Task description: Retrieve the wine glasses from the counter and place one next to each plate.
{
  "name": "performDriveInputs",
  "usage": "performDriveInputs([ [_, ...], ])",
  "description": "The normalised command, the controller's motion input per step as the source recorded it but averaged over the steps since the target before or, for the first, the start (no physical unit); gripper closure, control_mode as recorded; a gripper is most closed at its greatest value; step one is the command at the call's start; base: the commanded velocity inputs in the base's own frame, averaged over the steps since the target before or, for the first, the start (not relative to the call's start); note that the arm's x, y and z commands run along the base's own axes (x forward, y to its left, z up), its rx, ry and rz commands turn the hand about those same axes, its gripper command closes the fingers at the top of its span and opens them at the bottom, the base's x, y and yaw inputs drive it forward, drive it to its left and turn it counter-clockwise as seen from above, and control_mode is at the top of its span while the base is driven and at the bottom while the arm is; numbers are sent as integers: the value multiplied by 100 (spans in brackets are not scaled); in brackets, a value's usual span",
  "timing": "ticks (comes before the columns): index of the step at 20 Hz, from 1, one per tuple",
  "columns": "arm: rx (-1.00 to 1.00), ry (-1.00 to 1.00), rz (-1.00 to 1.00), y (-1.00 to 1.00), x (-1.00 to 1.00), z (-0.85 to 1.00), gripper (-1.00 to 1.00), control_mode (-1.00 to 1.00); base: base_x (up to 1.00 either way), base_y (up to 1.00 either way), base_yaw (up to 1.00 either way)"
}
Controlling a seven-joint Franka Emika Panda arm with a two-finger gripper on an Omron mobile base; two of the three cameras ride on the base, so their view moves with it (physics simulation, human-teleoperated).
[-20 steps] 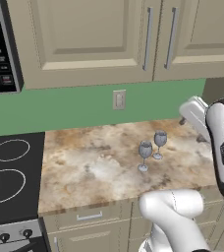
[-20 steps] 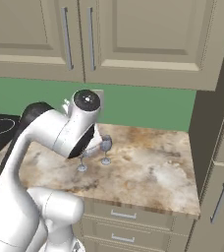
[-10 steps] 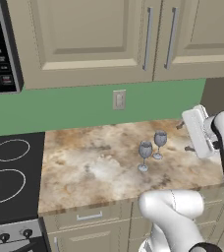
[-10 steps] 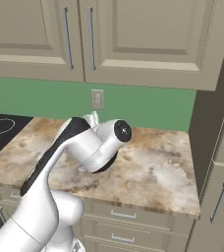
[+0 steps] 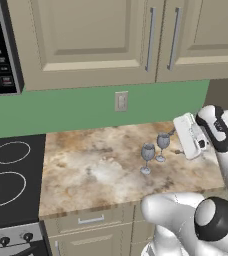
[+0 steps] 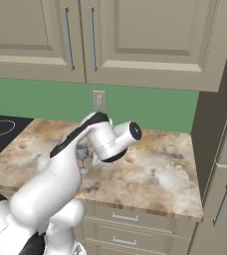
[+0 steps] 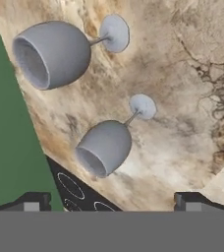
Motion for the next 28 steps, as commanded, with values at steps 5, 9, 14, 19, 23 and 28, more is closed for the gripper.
performDriveInputs([
  [5, 20, 27, 0, -42, 39, -1, -100, -100, 0, 0, 0],
  [9, 25, 14, 0, -39, 38, -20, -100, -100, 0, 0, 0],
  [14, 21, 3, -2, -30, 41, -44, -100, -100, 0, 0, 0],
  [19, 16, 1, -1, -23, 44, -46, -100, -100, 0, 0, 0],
  [23, 16, 5, -1, -21, 38, -38, -100, -100, 0, 0, 0],
  [28, 9, 9, -4, 0, 31, -27, -100, -100, 0, 0, 0],
])
